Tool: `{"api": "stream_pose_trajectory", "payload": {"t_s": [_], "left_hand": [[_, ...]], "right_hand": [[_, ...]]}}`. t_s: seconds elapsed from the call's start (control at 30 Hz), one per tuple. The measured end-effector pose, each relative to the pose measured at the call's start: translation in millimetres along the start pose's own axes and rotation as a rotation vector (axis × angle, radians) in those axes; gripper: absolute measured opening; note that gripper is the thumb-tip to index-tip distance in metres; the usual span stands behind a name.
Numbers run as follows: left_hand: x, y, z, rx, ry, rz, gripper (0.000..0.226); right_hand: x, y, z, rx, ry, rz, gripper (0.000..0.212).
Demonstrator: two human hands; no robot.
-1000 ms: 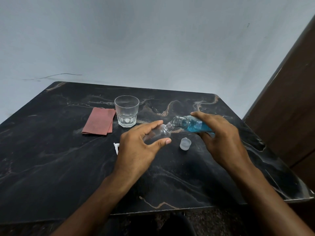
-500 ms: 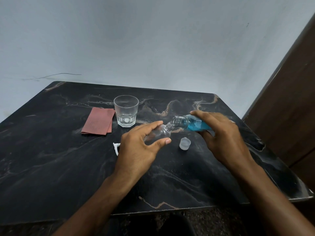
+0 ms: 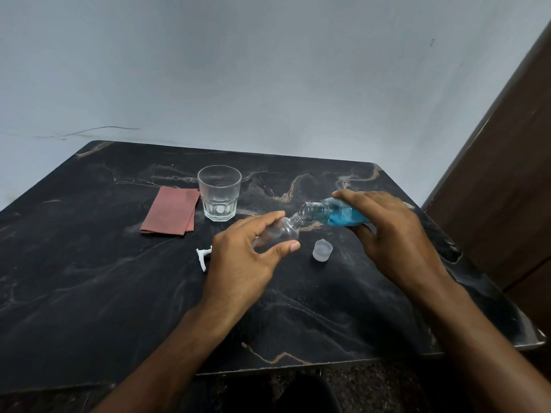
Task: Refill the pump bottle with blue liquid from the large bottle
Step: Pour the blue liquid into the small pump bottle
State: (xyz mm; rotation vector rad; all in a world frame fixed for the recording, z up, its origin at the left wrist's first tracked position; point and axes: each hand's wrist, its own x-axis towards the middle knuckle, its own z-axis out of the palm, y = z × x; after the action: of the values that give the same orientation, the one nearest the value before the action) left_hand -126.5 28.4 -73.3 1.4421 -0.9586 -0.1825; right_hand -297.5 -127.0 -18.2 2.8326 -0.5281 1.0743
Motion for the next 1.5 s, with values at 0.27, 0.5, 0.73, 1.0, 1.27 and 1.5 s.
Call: {"api": "stream_pose_trajectory", "payload": {"t_s": [0.27, 0.5, 0.73, 1.0, 1.27, 1.5], "left_hand": [[-0.8, -1.5, 1.1, -0.001, 0.023, 0.004, 0.057], [-1.8, -0.8, 1.2, 0.014, 0.027, 0.010, 0.057], [-1.9, -0.2, 1.8, 0.019, 0.030, 0.009, 0.057], [-3.0, 1.7, 2.3, -0.013, 0.031, 0.004, 0.057], [-4.1, 3.6, 1.7, 0.010, 0.034, 0.001, 0.059], [-5.3, 7.1, 0.4, 0.025, 0.039, 0.008, 0.058]], "right_hand": [[0.9, 0.2, -1.0, -0.014, -0.027, 0.009, 0.053], [1.4, -1.1, -2.2, -0.032, -0.042, 0.008, 0.052], [3.1, -2.5, -5.8, -0.038, -0.056, 0.007, 0.051], [4.1, -4.0, -7.9, -0.044, -0.058, 0.005, 0.051], [4.1, -3.0, -9.4, -0.035, -0.084, 0.013, 0.052], [5.0, -2.3, -11.5, -0.032, -0.097, 0.016, 0.053]]}}
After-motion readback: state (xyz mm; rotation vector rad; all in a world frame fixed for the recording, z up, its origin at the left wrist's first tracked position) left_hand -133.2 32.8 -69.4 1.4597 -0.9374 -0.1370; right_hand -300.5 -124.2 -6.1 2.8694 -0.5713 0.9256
